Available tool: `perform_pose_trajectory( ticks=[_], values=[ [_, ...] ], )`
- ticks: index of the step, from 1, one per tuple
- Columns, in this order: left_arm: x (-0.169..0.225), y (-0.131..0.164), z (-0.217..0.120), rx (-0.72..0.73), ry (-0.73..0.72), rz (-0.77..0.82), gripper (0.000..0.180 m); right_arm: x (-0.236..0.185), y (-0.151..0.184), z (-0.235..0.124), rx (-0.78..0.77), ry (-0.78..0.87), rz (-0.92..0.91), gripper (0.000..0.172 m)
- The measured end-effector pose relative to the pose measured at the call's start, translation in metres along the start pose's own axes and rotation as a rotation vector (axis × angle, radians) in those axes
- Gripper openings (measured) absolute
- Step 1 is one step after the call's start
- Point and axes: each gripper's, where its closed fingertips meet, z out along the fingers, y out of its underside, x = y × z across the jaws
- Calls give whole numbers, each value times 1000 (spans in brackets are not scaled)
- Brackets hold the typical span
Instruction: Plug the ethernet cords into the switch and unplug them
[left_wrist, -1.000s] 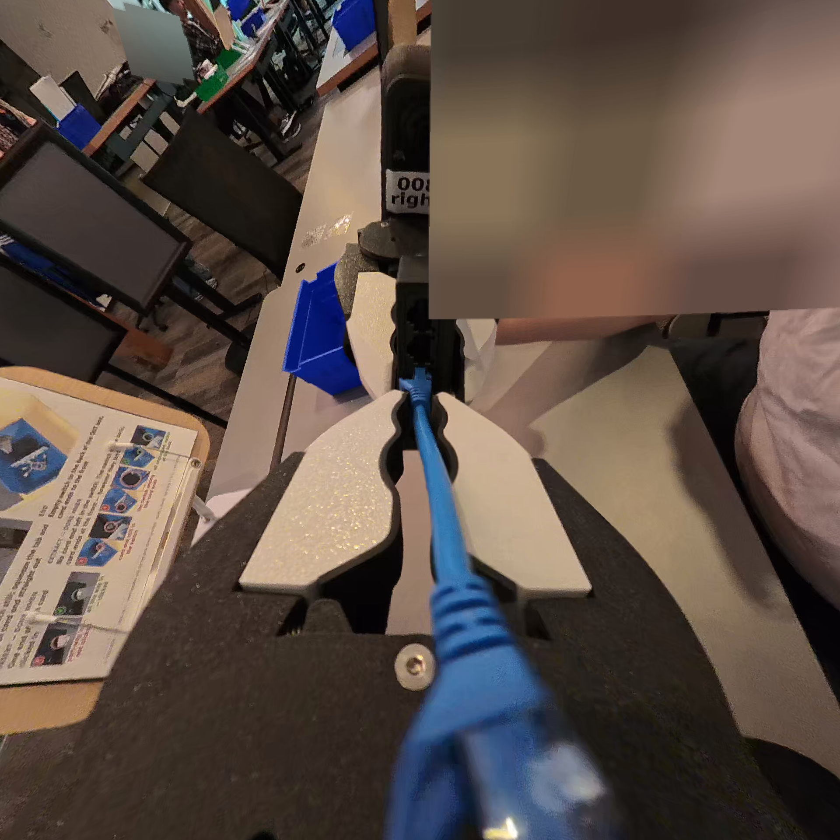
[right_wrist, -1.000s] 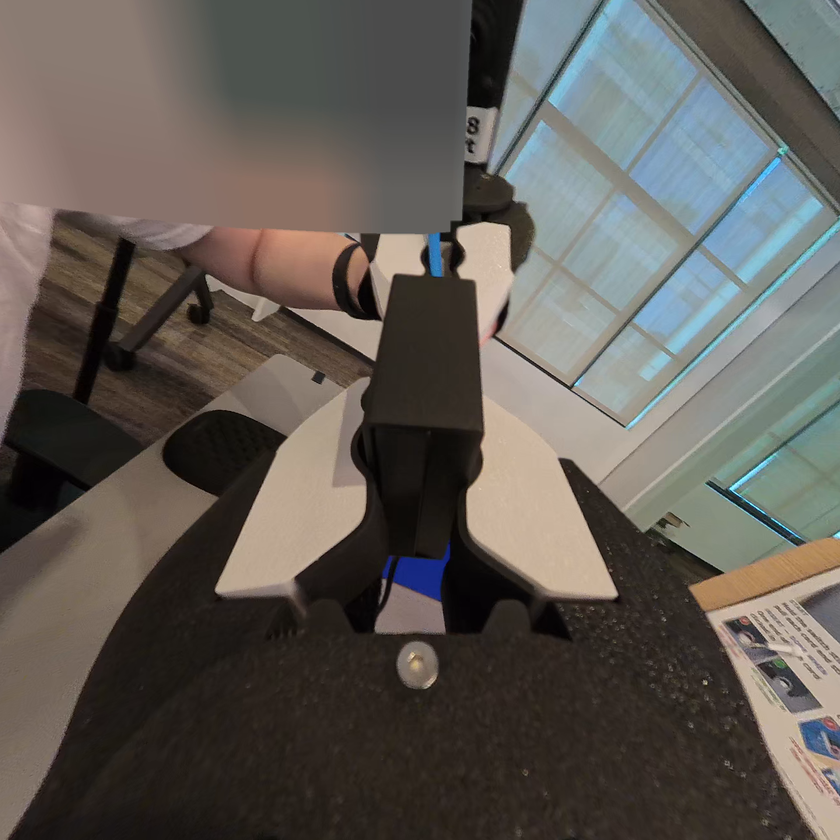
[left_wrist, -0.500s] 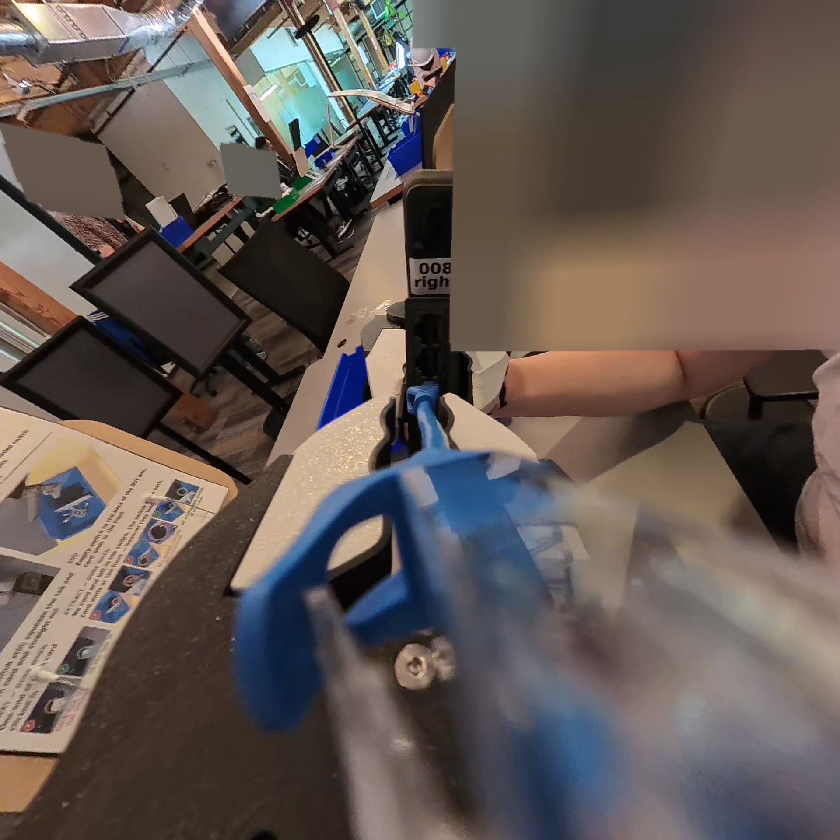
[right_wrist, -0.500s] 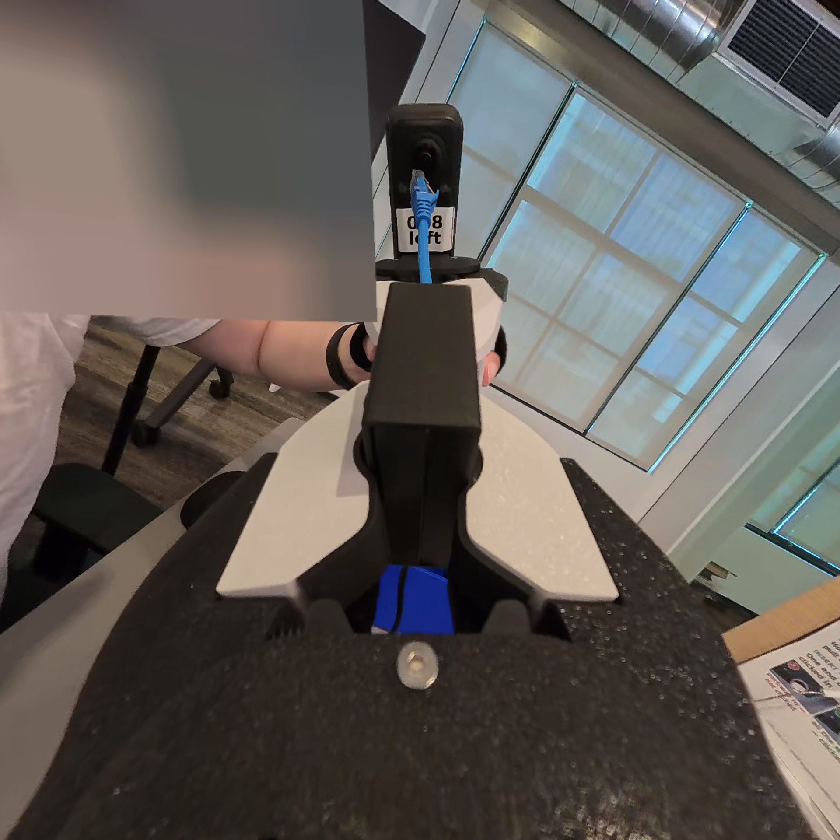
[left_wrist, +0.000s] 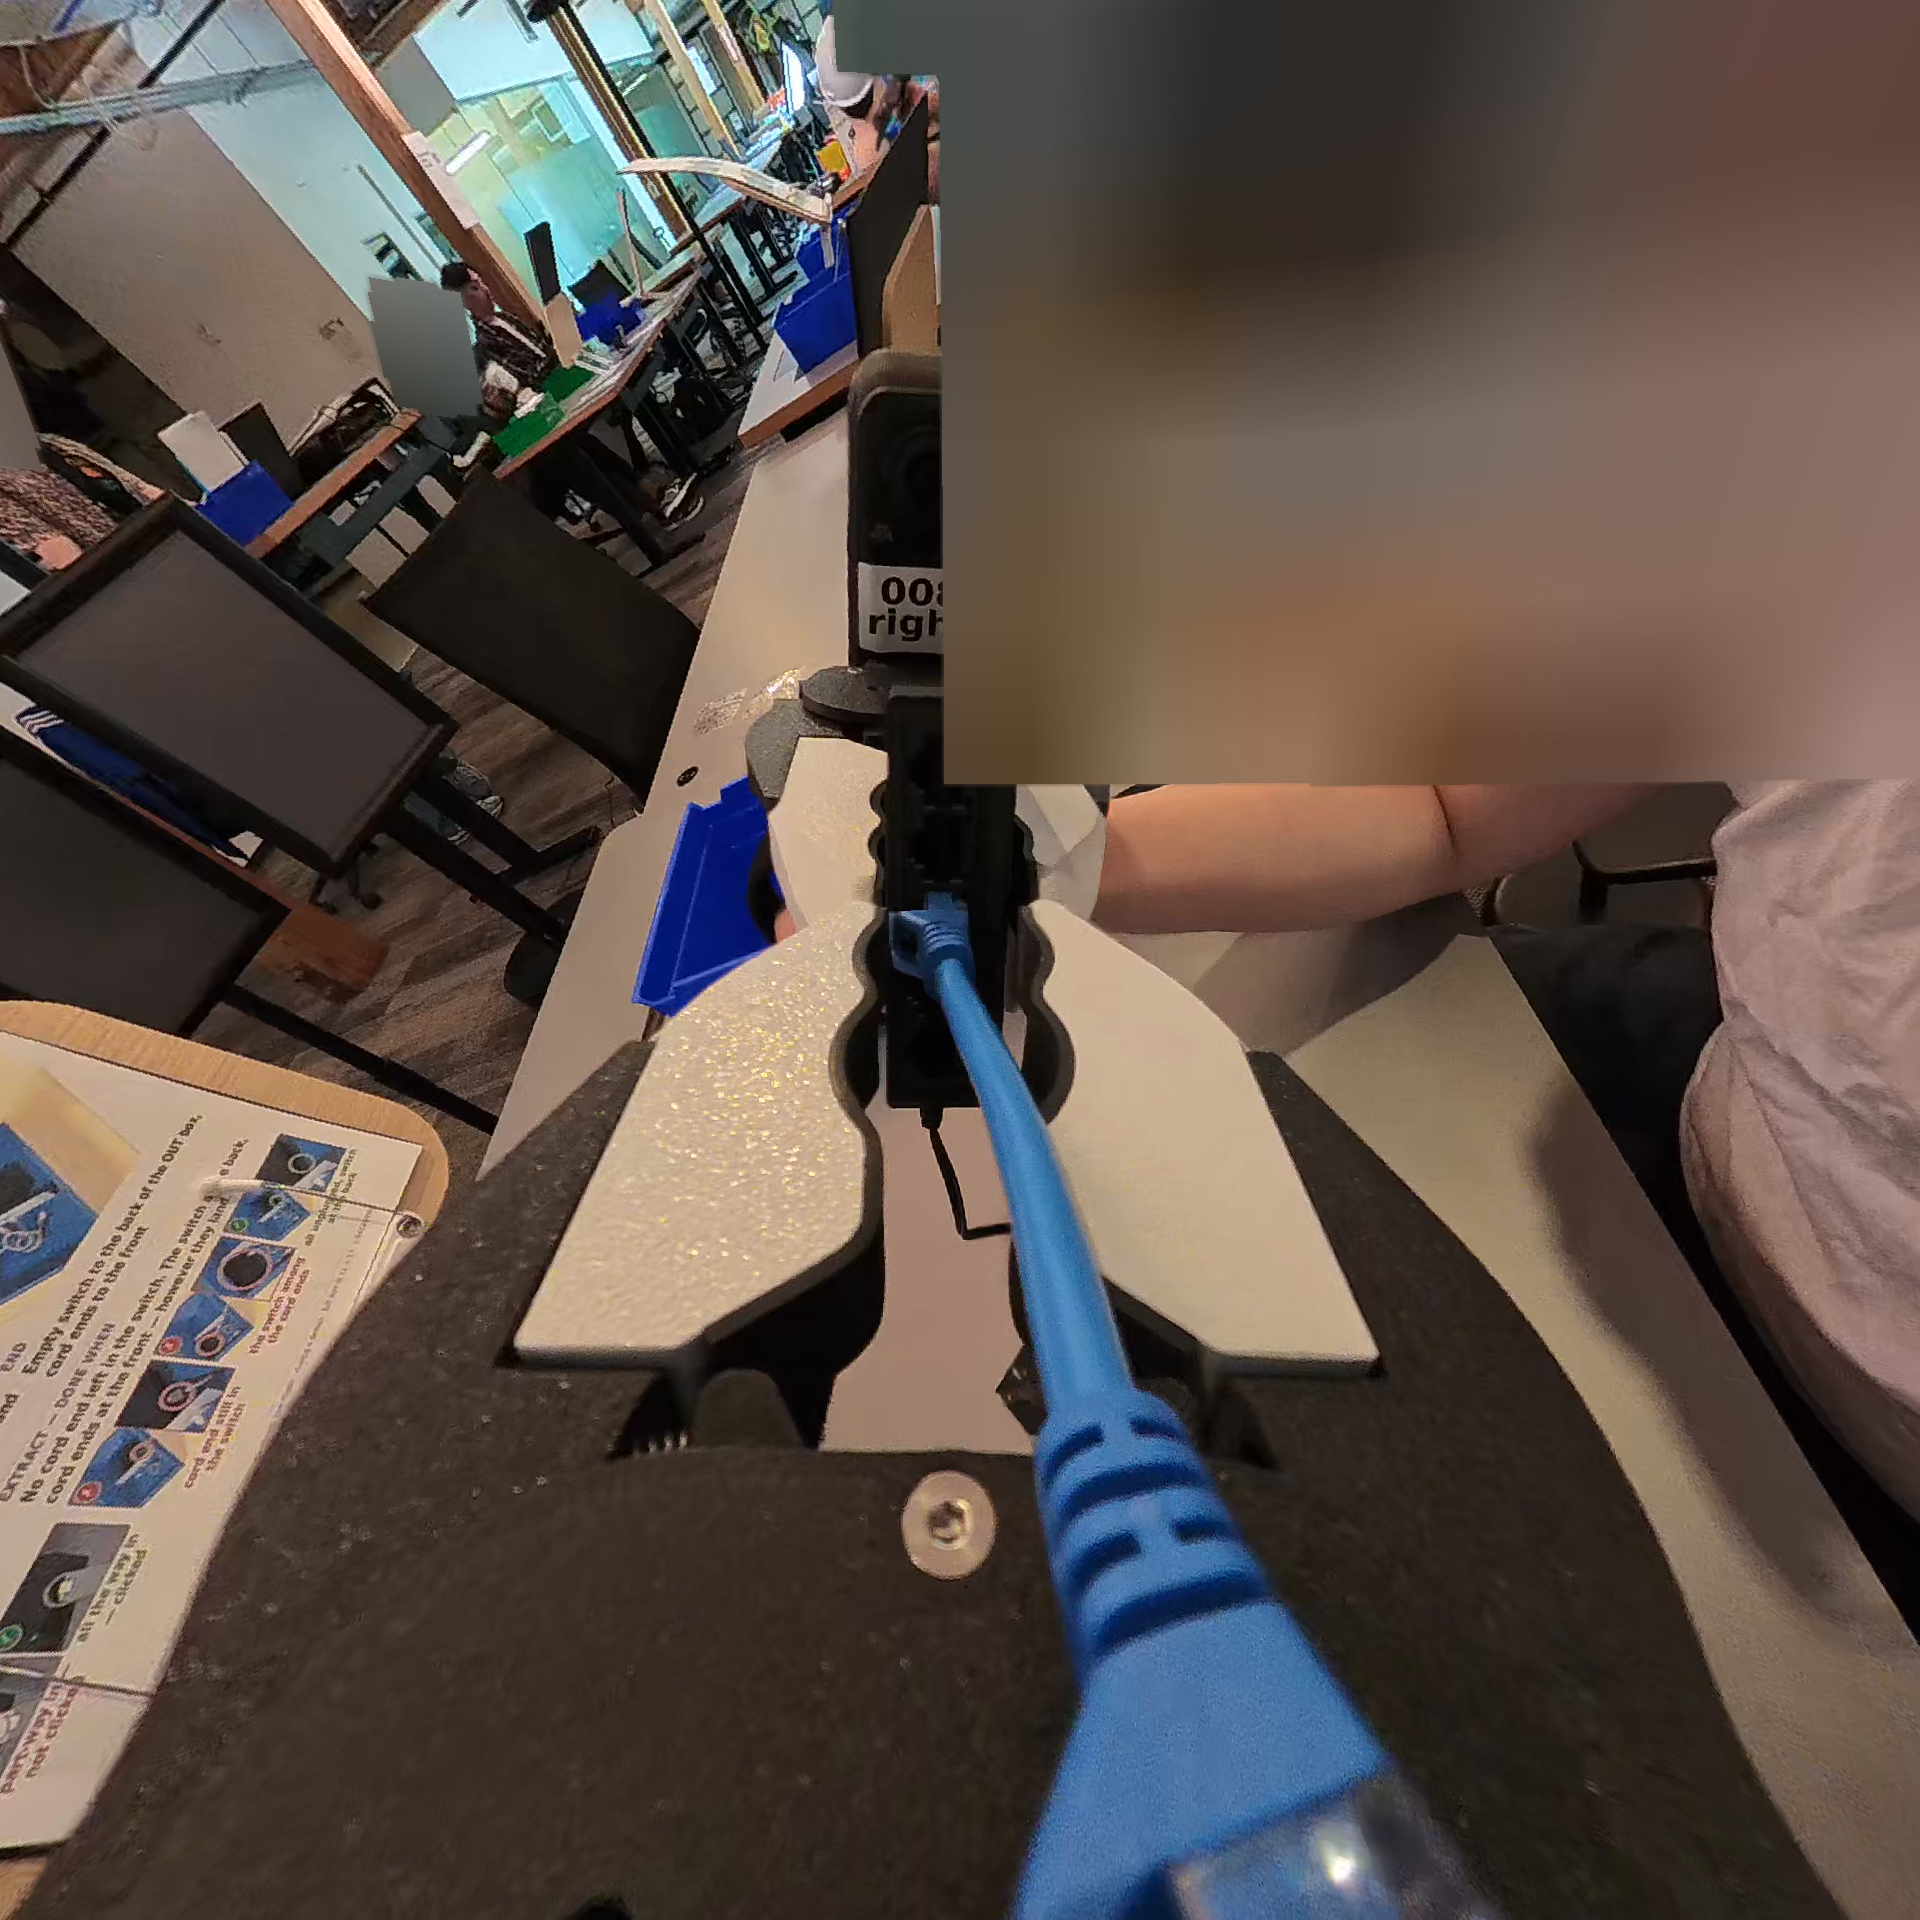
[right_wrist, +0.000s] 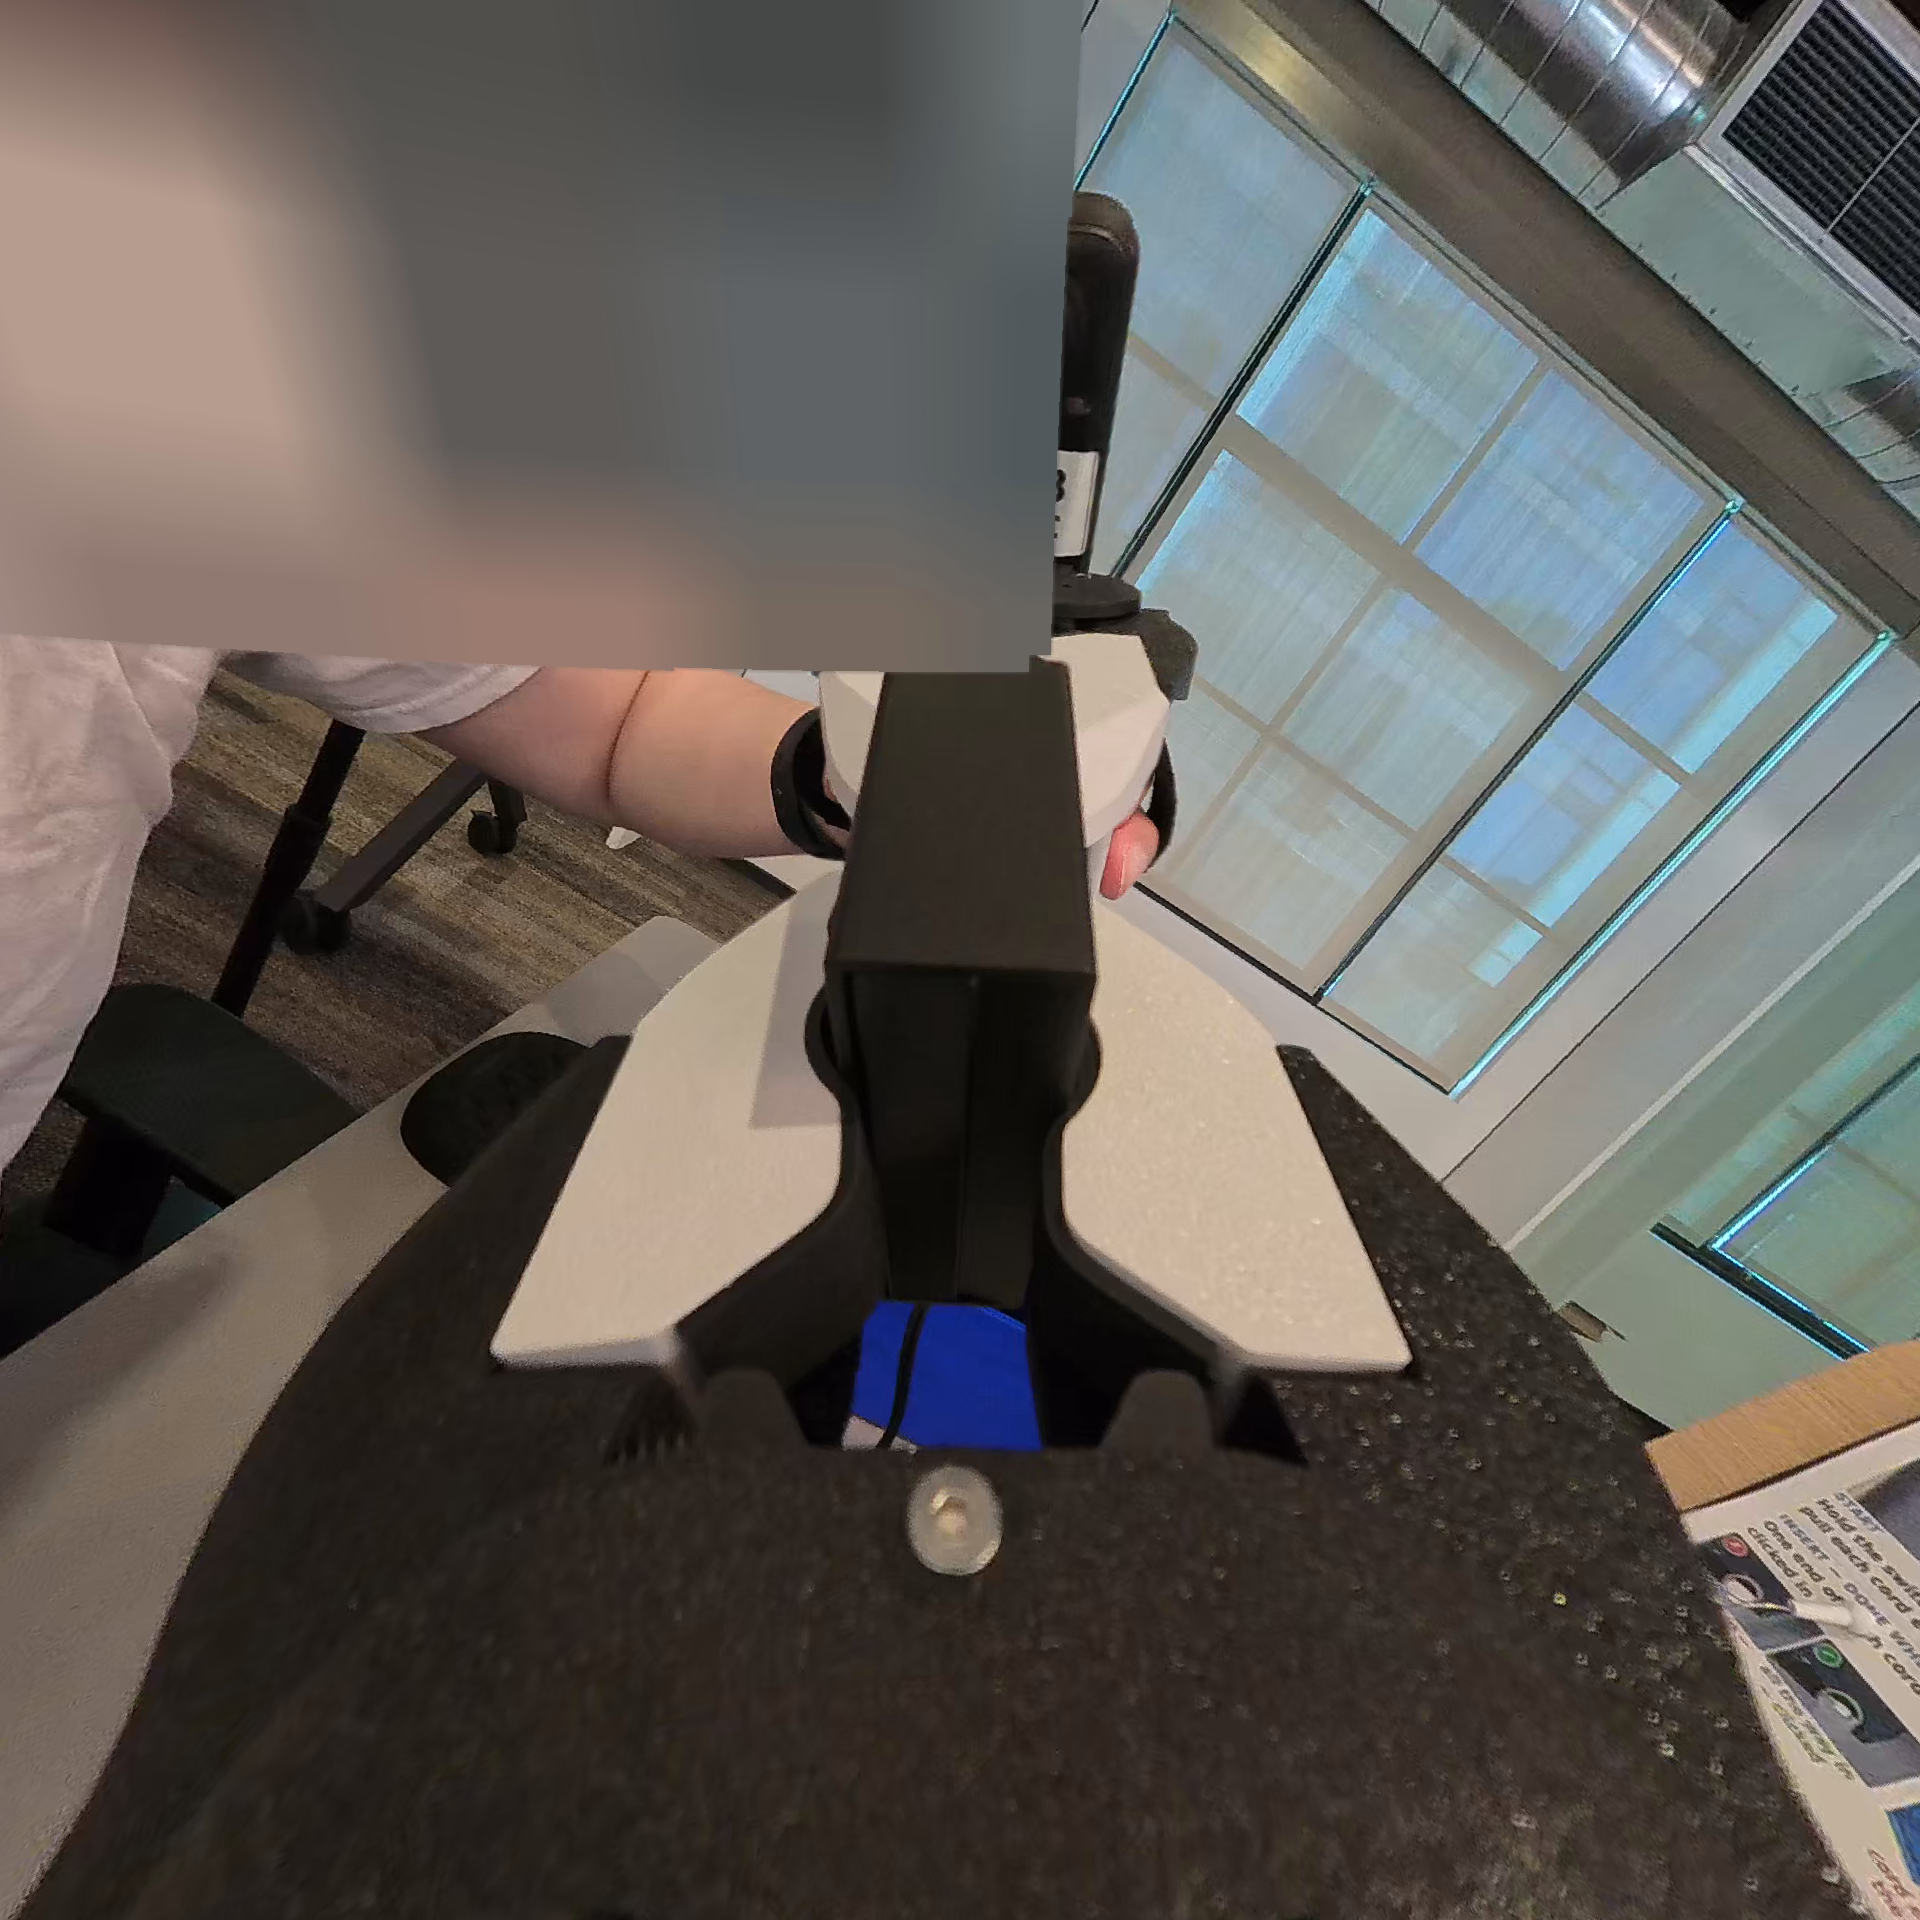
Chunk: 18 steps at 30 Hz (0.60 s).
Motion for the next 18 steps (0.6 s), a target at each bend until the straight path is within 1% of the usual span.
perform_pose_trajectory(
  ticks=[5,8,9,12,15,17,18],
  values=[
    [-3,8,-2,-48,-8,-3,22,-2,1,0,-13,-1,-35,32],
    [-1,13,-3,-69,3,-24,28,-3,1,0,-30,8,-90,32],
    [0,14,-4,-74,5,-47,34,-4,1,0,-42,14,-114,31],
    [4,18,-15,-75,36,-134,35,-5,-3,-2,-52,20,-154,31],
    [4,21,-35,-45,76,-252,34,-5,-9,-5,-35,25,-183,31],
    [-7,25,-49,-14,85,-385,32,-6,-11,-7,-29,22,-205,31],
    [-15,26,-55,19,90,-485,29,-7,-12,-7,-27,20,-226,31]
  ],
)
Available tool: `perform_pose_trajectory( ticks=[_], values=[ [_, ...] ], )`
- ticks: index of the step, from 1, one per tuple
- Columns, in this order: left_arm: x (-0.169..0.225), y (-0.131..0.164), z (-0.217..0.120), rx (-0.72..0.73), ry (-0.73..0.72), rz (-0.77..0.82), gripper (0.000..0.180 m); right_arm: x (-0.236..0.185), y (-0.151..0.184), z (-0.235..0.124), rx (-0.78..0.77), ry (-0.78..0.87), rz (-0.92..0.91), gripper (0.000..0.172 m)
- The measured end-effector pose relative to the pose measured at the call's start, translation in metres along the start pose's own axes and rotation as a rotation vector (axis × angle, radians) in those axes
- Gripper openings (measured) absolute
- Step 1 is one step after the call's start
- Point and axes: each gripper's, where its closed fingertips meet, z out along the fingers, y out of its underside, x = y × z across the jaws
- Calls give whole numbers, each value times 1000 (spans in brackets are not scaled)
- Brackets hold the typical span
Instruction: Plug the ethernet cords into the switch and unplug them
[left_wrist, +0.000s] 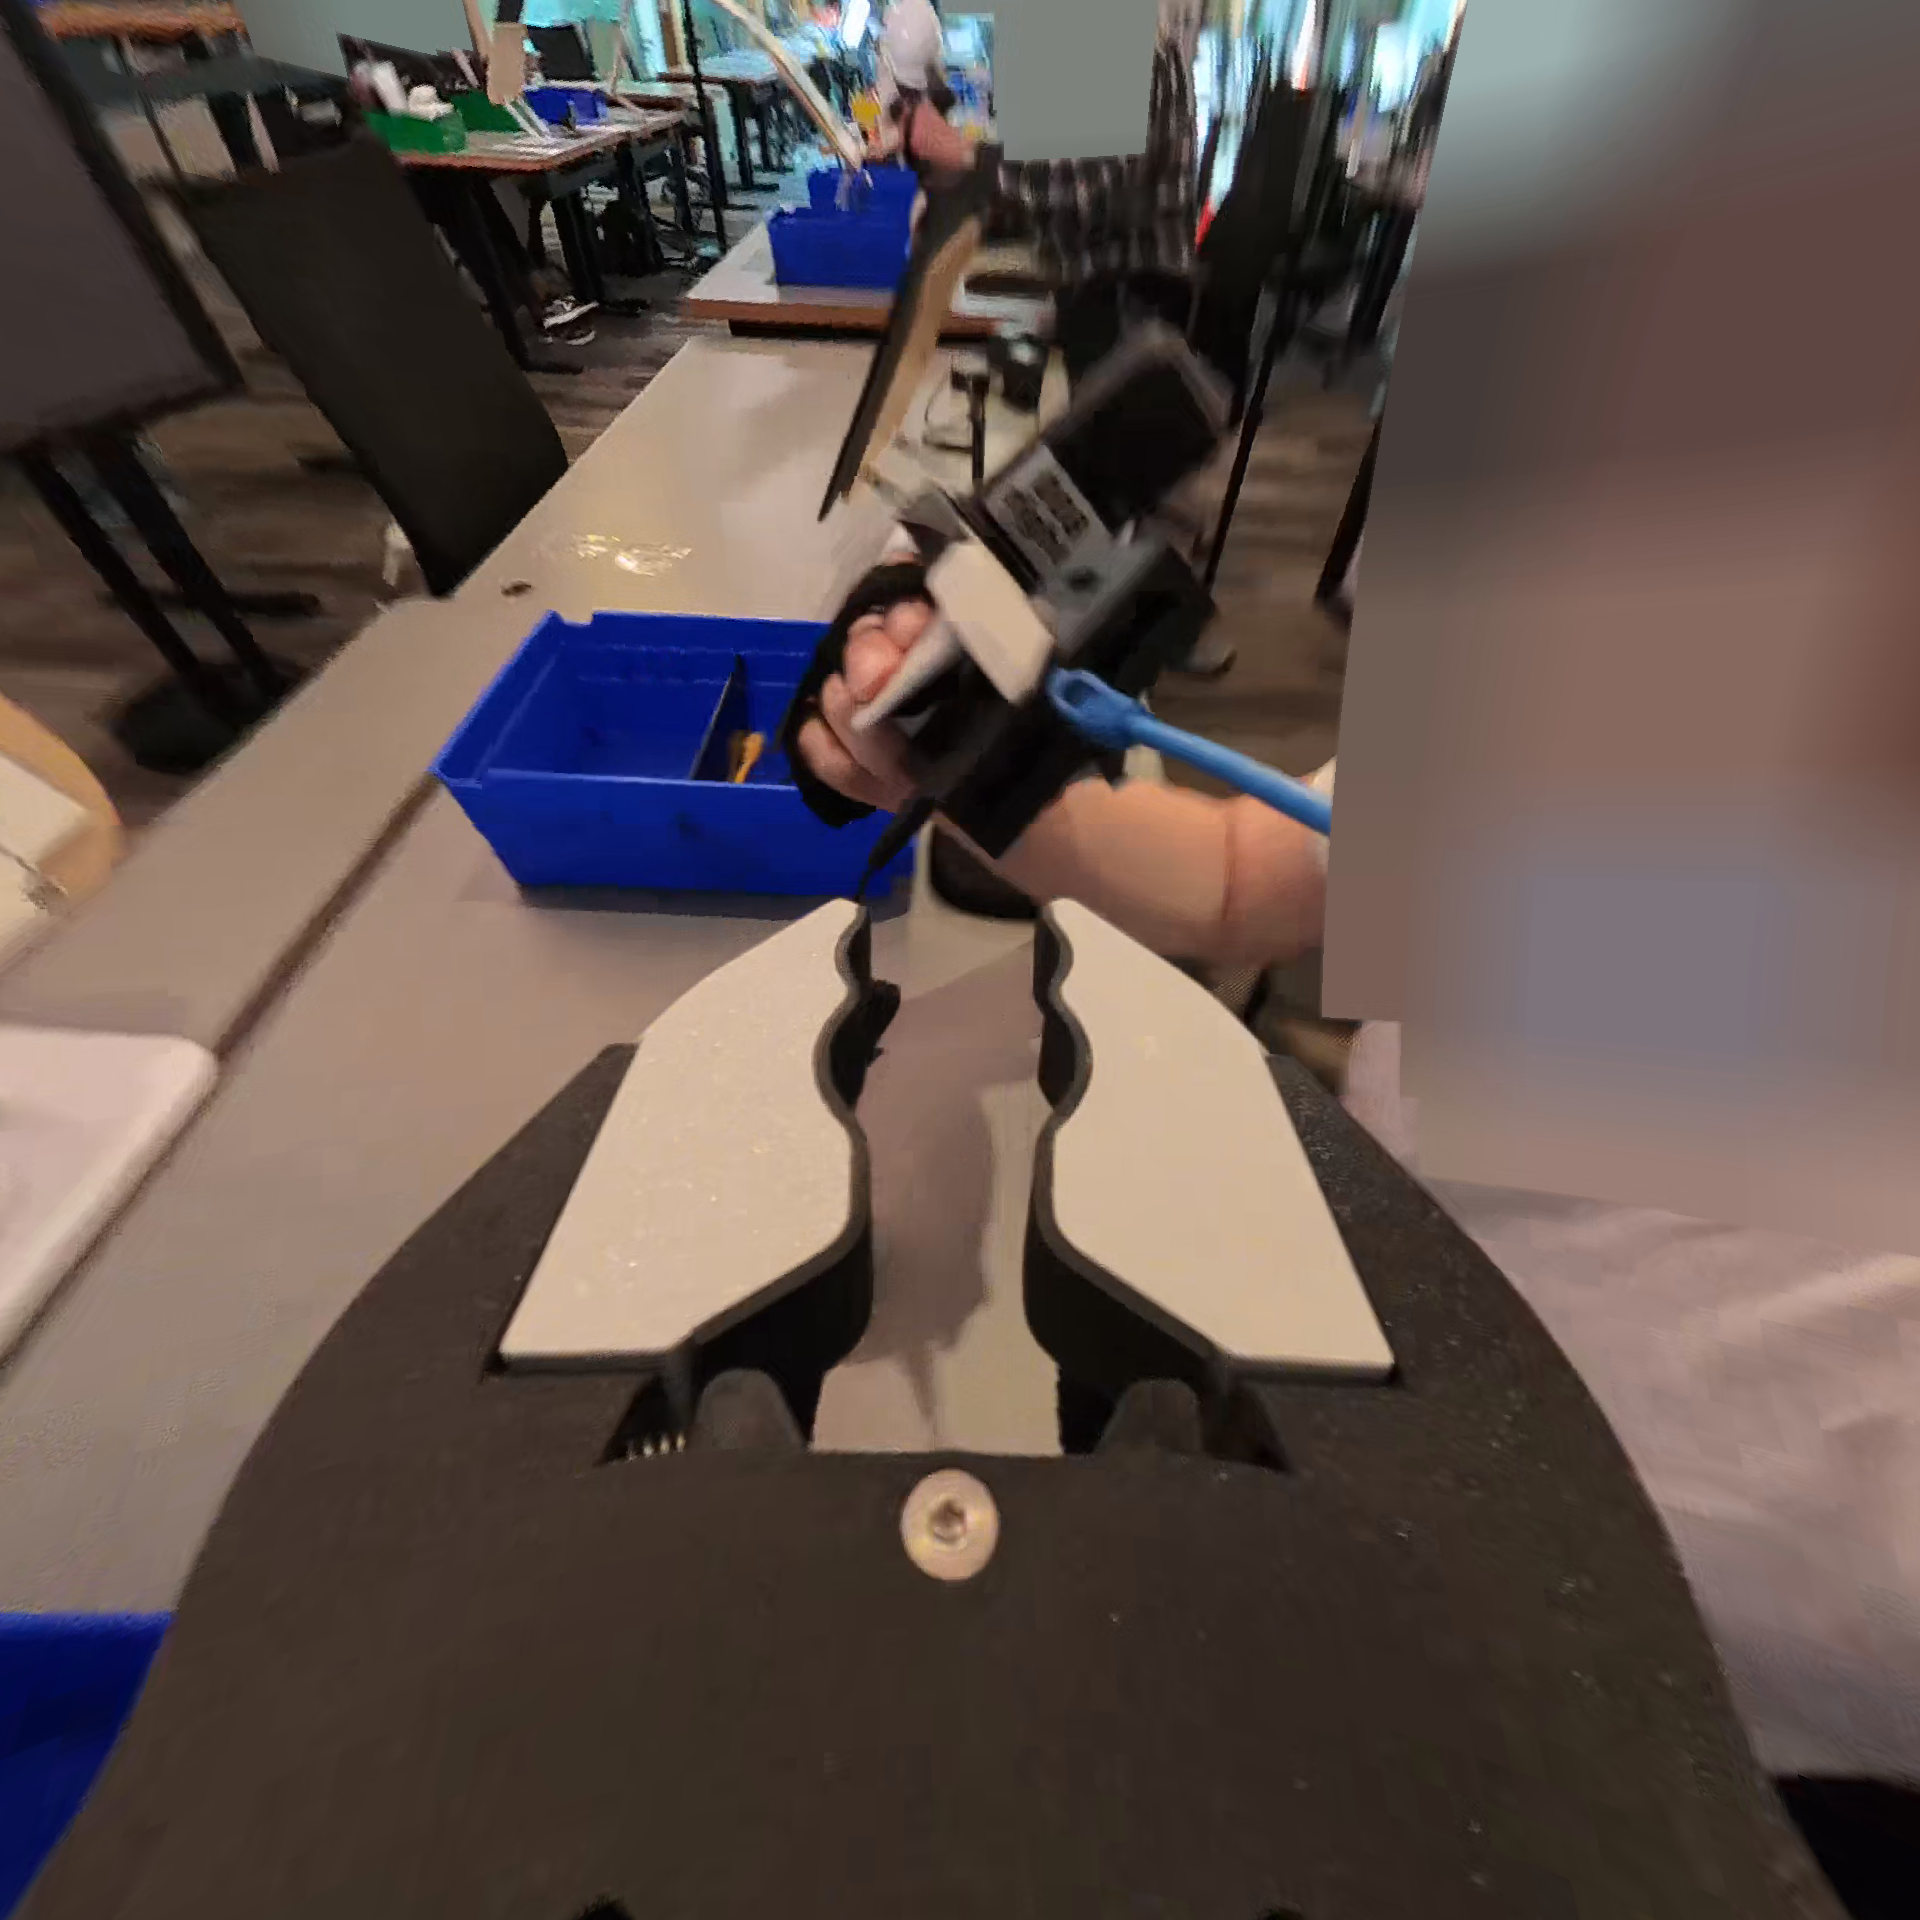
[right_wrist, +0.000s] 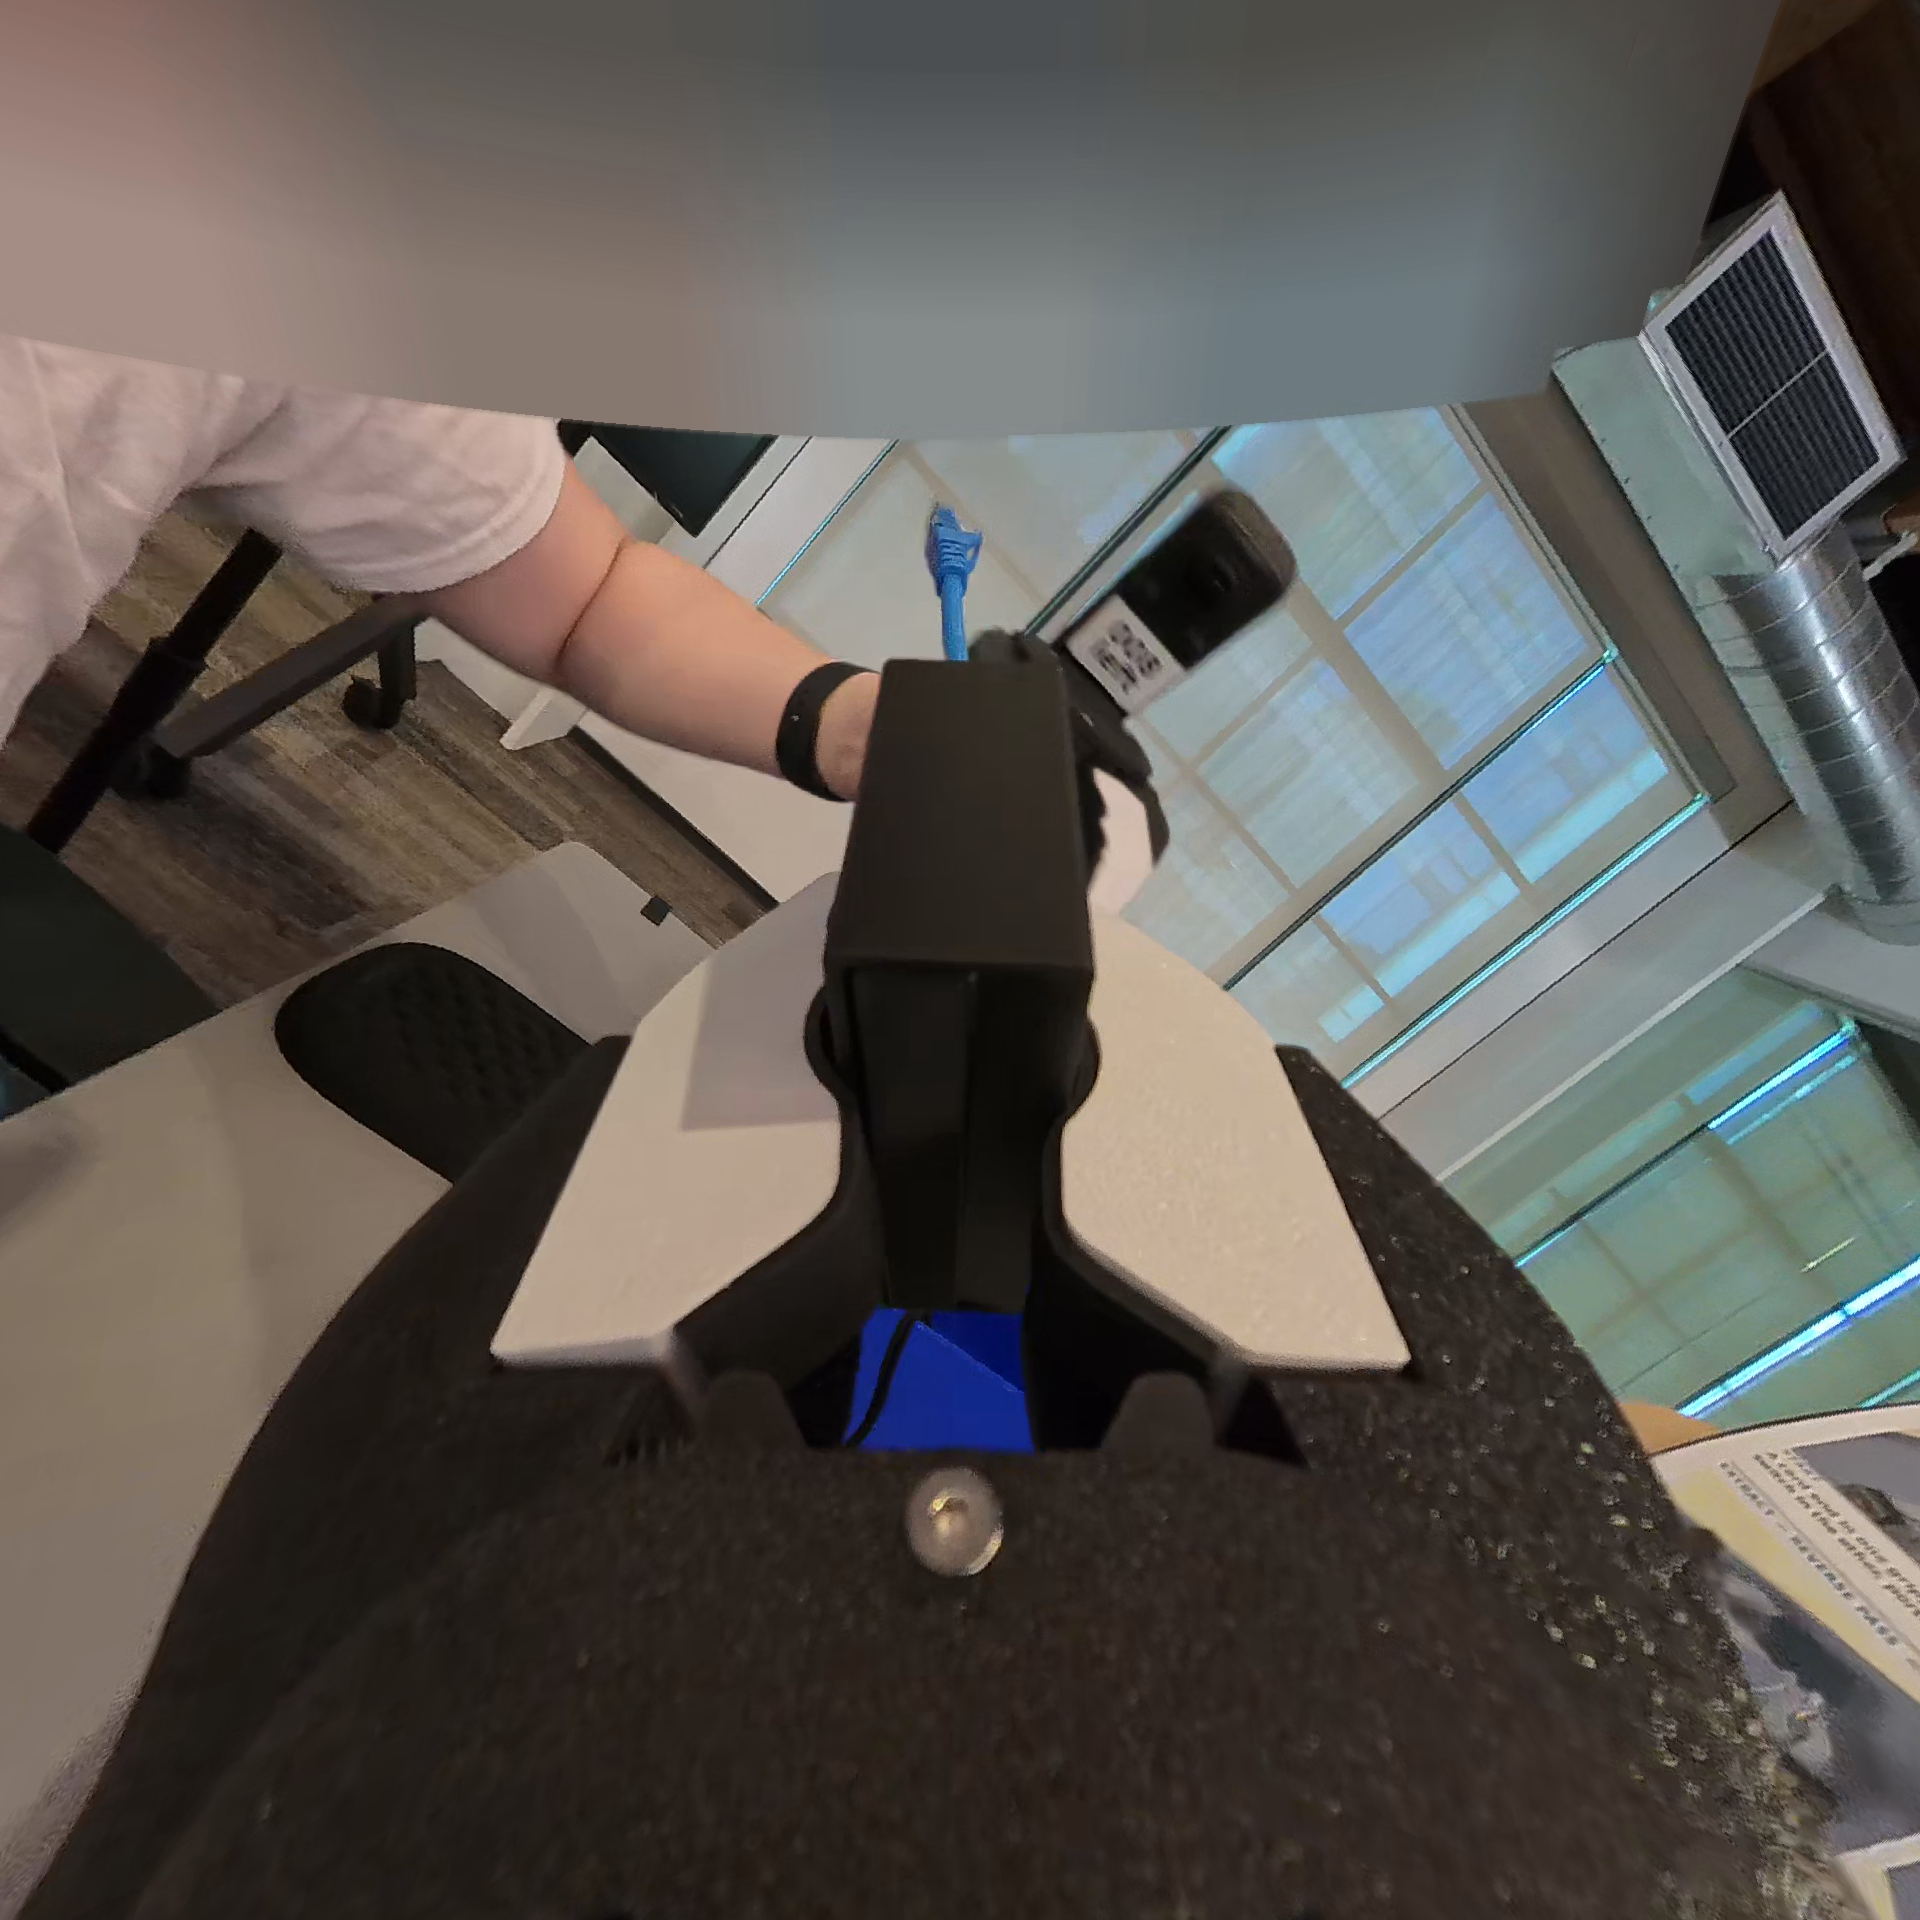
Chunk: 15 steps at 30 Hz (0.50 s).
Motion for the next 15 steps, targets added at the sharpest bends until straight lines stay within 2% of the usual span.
perform_pose_trajectory(
  ticks=[3,5,8,13,15],
  values=[
    [-13,-11,-10,69,134,-352,26,-6,1,3,-22,-13,-86,31],
    [-12,-5,-1,-1,175,-435,26,-8,6,7,-53,-6,-155,31],
    [-3,5,21,-136,126,-413,36,-11,16,11,-96,-8,-215,31],
    [13,13,42,-303,96,-269,32,-17,25,13,-126,-29,-256,31],
    [12,11,42,-330,81,-268,31,-14,25,12,-125,-8,-267,31]
  ],
)
